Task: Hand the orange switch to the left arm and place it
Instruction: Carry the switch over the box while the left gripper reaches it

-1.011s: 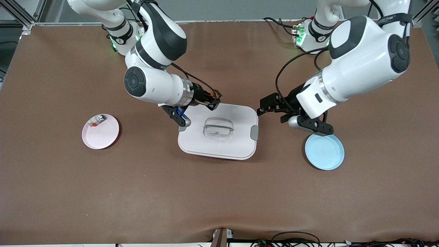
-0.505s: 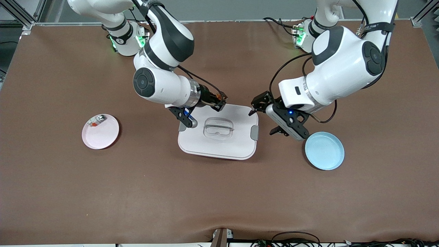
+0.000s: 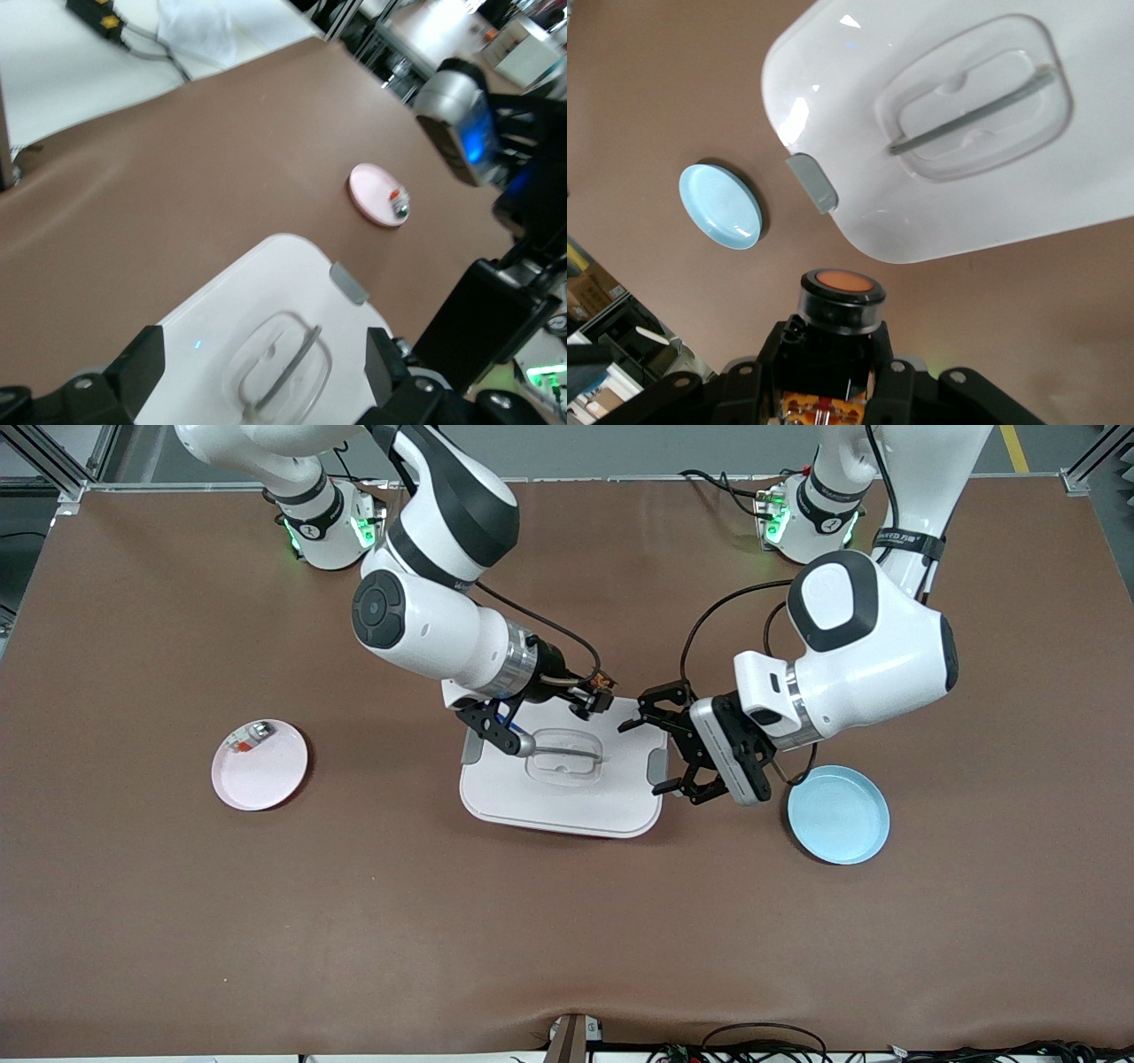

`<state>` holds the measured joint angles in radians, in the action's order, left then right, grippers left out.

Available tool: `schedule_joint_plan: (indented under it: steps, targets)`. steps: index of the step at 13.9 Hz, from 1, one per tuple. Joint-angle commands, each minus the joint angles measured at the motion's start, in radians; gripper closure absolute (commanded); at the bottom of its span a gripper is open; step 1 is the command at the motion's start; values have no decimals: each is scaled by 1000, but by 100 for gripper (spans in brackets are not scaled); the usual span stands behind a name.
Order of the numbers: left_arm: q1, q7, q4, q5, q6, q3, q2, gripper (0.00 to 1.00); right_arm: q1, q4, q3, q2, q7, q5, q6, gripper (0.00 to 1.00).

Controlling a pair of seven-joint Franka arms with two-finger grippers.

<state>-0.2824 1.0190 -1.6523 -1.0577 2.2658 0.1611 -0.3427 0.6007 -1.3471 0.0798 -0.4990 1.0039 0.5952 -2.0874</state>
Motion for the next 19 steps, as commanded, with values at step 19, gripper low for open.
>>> schedule_joint_plan:
  steps: [19]
  targets:
    - [40,891,-81,-182,-108,20,54,0,-53,106,-9,-75,-502,281,1,100]
